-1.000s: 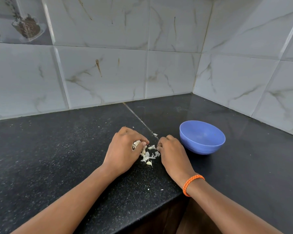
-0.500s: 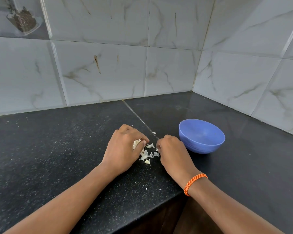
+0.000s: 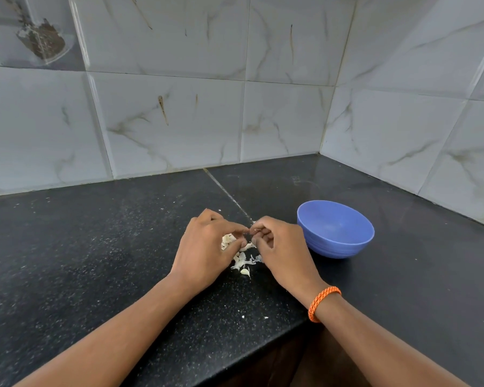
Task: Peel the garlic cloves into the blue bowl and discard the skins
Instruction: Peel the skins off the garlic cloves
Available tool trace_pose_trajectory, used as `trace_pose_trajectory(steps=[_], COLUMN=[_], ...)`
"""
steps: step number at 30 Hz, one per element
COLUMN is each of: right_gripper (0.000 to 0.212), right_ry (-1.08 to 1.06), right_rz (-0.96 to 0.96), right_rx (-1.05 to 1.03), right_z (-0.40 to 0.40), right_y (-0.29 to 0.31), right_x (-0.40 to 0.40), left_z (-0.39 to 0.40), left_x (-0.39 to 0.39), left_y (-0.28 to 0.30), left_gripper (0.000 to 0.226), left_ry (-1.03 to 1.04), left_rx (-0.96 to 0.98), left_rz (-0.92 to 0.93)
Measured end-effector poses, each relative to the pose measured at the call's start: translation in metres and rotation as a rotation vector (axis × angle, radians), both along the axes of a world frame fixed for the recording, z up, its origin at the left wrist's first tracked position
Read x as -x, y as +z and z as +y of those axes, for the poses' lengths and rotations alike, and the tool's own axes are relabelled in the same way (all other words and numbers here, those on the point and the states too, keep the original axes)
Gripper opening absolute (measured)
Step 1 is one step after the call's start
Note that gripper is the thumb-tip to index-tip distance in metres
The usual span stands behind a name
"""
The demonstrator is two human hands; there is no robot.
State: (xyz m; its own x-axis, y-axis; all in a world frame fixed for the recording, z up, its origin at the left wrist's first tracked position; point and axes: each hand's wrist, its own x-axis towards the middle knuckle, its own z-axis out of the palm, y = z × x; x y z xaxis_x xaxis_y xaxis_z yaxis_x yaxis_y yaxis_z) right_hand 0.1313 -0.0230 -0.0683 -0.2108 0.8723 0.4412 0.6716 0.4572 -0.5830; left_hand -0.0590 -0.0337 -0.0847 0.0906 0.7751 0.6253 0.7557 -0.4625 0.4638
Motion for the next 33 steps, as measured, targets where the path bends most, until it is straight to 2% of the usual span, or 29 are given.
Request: trace_pose_trajectory(steps=[3,8,15,20,33], right_gripper=[0.014,0.012,0.012,0.012,0.015], right_ry=[0.008,-0.004,-0.021,-0.03,-0.041], right_rz=[0.079,-0.077,-0.25,-0.247,-0.339], right_rx=[-0.027,-0.021,0.021,0.061,-0.041], right_z=[0.001,0.002,-0.006,-0.006,-0.004], right_y=[0.002,-0.003,-0.004,-0.007,-0.008], right_x=[0.0,-0.001,0.013,0.015,0.015], left_z=[0.002,0.002,0.003,0.003,0.004], left_x=[0.001,0.003,0.003,0.003,0.004], left_y=[0.001,0.001,-0.001,-0.001,-0.002], left_gripper=[0.025,0.013,0.011,0.01,0.011], left_ry=[0.045,0.101,0.142,0.126,0.092], left_rx=[0.046,0.074,0.1,0.11,0.112], left_rz=[-0.007,-0.008,0.026,0.02,0.05])
